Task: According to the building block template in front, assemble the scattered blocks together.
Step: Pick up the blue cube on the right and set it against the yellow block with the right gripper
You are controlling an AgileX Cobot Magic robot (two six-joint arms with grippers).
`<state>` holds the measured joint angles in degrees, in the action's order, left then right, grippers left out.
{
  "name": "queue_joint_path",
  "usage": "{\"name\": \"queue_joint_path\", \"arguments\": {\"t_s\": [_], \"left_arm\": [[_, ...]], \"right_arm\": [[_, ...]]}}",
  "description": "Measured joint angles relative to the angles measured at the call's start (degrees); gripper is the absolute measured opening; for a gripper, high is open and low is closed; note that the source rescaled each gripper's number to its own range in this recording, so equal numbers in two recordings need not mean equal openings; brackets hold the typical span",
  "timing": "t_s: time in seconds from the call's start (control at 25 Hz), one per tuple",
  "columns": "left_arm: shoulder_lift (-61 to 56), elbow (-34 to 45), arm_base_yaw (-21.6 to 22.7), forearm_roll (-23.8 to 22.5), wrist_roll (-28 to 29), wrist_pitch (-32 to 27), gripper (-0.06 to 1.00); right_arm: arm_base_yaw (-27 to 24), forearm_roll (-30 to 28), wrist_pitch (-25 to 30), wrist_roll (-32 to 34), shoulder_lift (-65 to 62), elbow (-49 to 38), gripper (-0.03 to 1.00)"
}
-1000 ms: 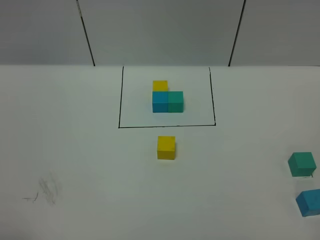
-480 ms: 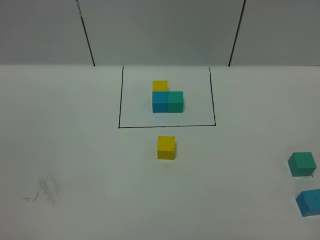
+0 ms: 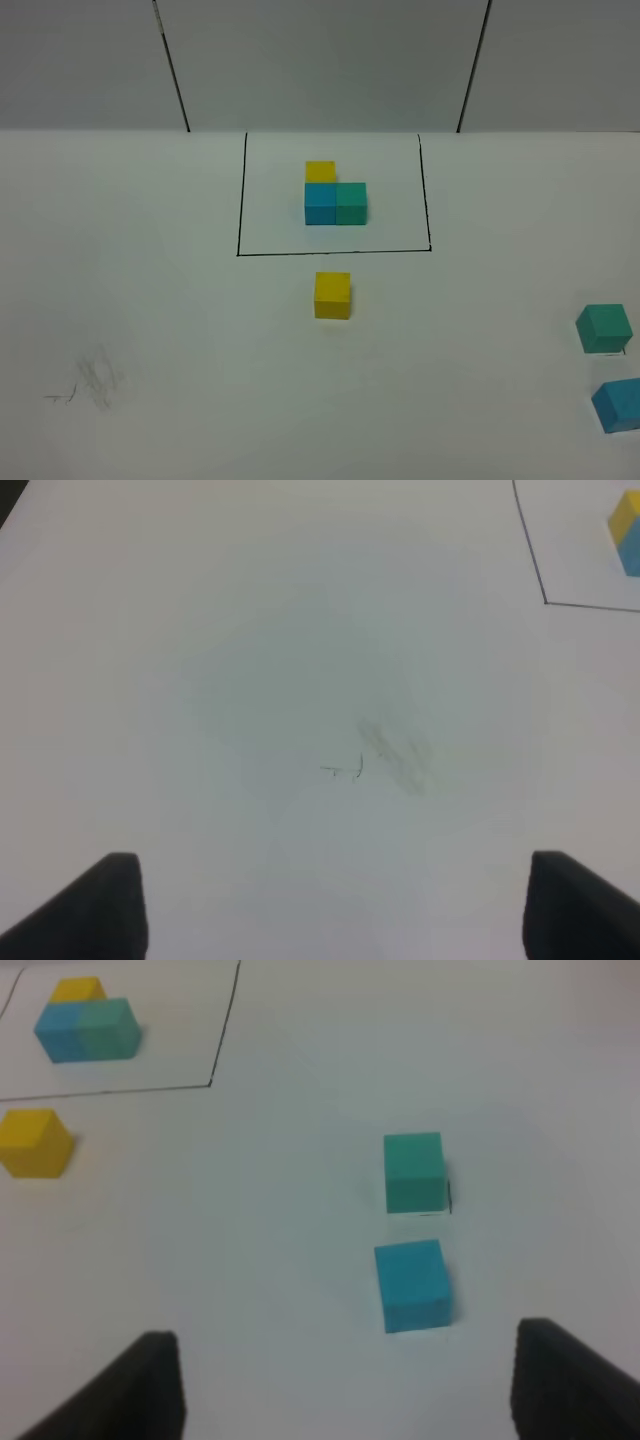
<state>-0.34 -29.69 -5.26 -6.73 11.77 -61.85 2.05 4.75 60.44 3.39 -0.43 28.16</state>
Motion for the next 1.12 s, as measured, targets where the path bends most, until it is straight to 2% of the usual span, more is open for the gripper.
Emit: {"name": "queue_joint_path", "arguments": {"t_s": [0.24,0.48,0.76,1.12], "left_arm": [[-0.13,0.35,0.00,0.11,0.94,0.02,0.73],[-0.13,0.35,0.08,0.10,0.89,0.06,0.66],[-0.13,0.35,5.56,0.17,0.83,0.06,0.57],[-0.13,0.35,5.89,0.17,0.83,0.06,0.51]], "right_arm": [[0.00,0.00,0.00,0.00,0.00,0.00,0.60],[0.00,0.00,0.00,0.00,0.00,0.00,0.60],[0.00,0.00,0.00,0.00,0.00,0.00,0.60],[0.00,0.00,0.00,0.00,0.00,0.00,0.60]]}}
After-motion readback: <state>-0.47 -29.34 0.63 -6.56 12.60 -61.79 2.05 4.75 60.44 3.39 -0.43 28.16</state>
